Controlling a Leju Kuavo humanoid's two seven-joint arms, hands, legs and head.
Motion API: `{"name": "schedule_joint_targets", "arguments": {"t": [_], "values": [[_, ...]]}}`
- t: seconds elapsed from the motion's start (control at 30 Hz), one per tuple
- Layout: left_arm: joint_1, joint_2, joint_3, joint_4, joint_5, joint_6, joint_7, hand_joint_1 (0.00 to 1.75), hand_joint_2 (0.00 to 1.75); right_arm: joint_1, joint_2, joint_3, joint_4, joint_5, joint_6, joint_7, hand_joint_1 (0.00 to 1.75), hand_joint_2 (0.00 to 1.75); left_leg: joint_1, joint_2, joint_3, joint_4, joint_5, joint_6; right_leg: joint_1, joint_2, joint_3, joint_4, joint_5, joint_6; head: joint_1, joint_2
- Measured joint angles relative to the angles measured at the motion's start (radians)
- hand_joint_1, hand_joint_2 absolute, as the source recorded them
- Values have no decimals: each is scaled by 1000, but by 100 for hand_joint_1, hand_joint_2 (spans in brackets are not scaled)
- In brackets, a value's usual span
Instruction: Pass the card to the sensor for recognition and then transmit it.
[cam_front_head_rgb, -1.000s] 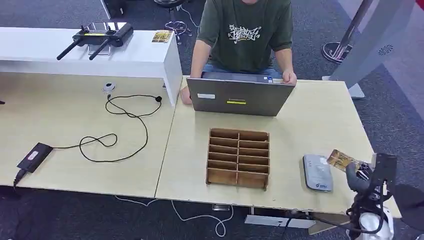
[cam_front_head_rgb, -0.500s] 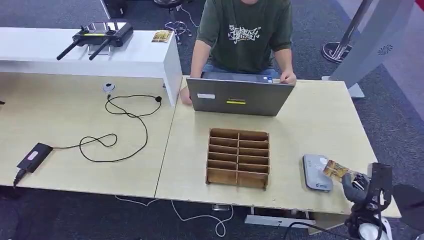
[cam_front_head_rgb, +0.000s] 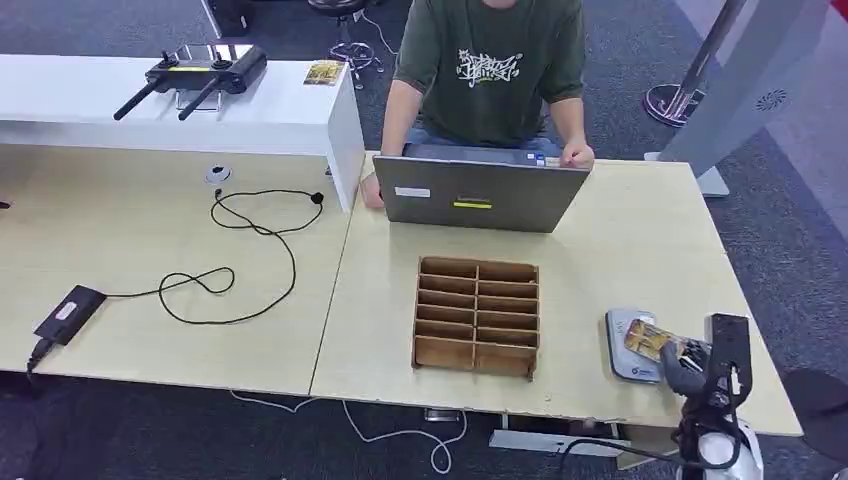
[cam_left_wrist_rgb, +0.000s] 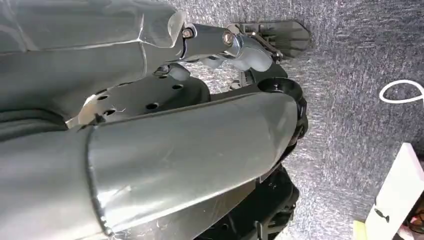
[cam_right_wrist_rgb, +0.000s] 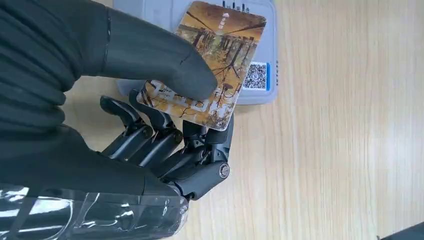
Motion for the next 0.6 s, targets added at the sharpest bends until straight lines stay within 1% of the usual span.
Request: {"name": "schedule_joint_targets", "arguments": {"t": [0.27,0.6], "values": [[0,4,-22,0,21,0,9,0,0,-32,0,8,38,43,19,16,175,175,0,0,0,0,0,0,0,0,0,0,0,0,0,0],[-2,8,-47,0,45,0,15,0,0,-53,0,16,61,97,70,56,175,175,0,1,1,0,0,0,0,1,0,0,0,0,0,0]]}}
